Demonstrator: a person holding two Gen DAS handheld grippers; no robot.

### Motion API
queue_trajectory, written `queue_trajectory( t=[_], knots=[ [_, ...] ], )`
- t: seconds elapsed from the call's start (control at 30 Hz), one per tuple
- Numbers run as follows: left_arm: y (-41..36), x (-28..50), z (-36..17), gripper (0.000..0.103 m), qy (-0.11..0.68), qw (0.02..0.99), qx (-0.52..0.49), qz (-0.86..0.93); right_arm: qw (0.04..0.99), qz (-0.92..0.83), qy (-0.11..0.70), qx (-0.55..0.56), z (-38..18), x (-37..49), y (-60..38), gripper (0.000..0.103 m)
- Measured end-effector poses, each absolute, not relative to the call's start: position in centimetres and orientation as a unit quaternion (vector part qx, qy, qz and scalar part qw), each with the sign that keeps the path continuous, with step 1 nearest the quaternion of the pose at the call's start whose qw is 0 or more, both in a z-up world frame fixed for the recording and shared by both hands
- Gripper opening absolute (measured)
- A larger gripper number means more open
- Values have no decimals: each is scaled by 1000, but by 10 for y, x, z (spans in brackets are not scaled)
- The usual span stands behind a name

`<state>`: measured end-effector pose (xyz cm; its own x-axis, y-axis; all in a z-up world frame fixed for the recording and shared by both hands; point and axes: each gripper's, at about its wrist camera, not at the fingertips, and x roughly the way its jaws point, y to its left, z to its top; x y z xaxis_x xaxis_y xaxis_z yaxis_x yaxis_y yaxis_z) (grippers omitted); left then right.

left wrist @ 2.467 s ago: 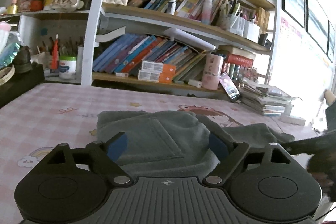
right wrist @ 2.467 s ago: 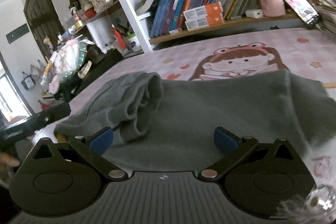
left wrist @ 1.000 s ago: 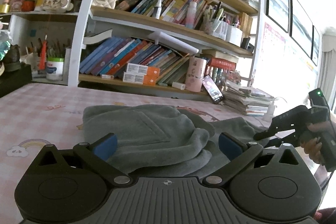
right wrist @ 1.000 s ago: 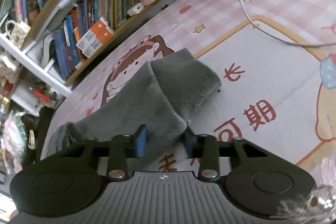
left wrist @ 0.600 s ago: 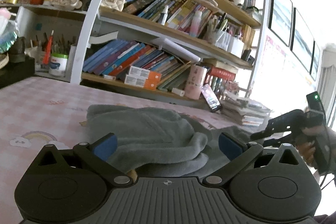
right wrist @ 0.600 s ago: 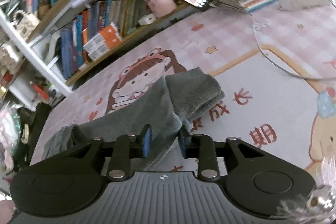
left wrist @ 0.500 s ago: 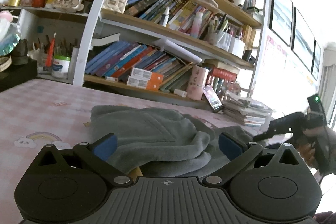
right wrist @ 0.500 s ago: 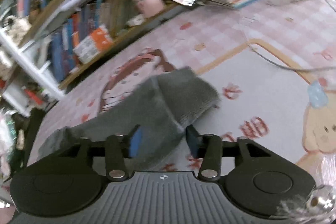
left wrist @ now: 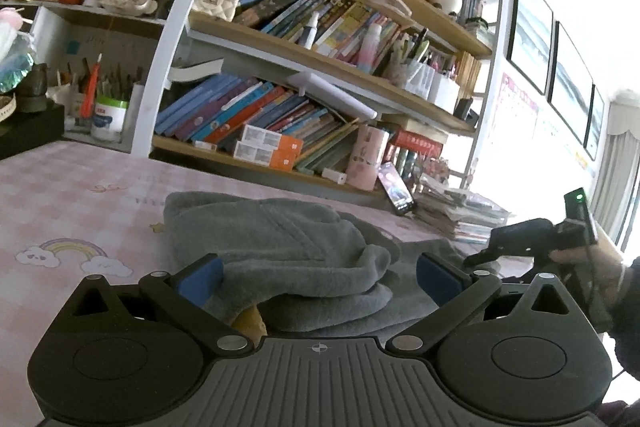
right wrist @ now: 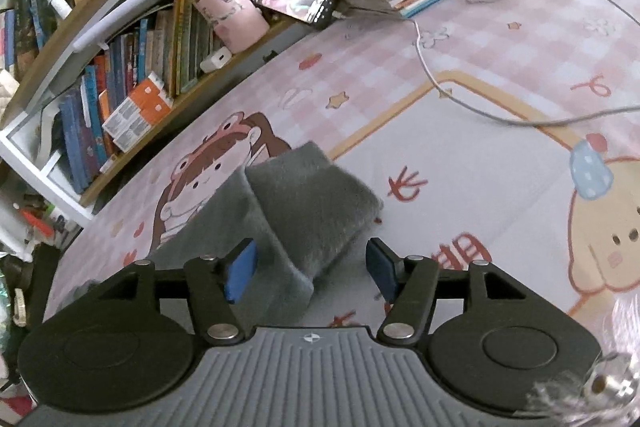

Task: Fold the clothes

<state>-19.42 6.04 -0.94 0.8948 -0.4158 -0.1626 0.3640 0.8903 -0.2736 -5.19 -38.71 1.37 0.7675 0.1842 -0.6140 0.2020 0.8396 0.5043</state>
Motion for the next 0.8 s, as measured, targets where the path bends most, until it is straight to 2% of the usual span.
queue_trajectory(
  t=[0.03, 0.1, 0.23, 0.4, 0.67, 0.8],
  knots=[
    [60, -195, -9, 103, 104, 966, -120, -203, 899, -5, 342, 275, 14, -49, -385, 53],
    [60, -198, -7, 103, 95, 967, -118, -205, 900, 2, 346, 265, 14, -45, -382, 31],
    [61, -202, -5, 103, 78, 969, -112, -205, 912, 41, 310, 266, 30, -50, -380, 16],
    [59, -201, -5, 103, 77, 968, -117, -208, 934, 86, 265, 223, 57, -64, -368, 16],
    [58, -200, -5, 103, 79, 968, -110, -211, 913, 40, 313, 260, 28, -52, -382, 16],
    [57, -201, -6, 103, 77, 968, -107, -212, 904, 32, 325, 275, 19, -51, -386, 24]
  ],
)
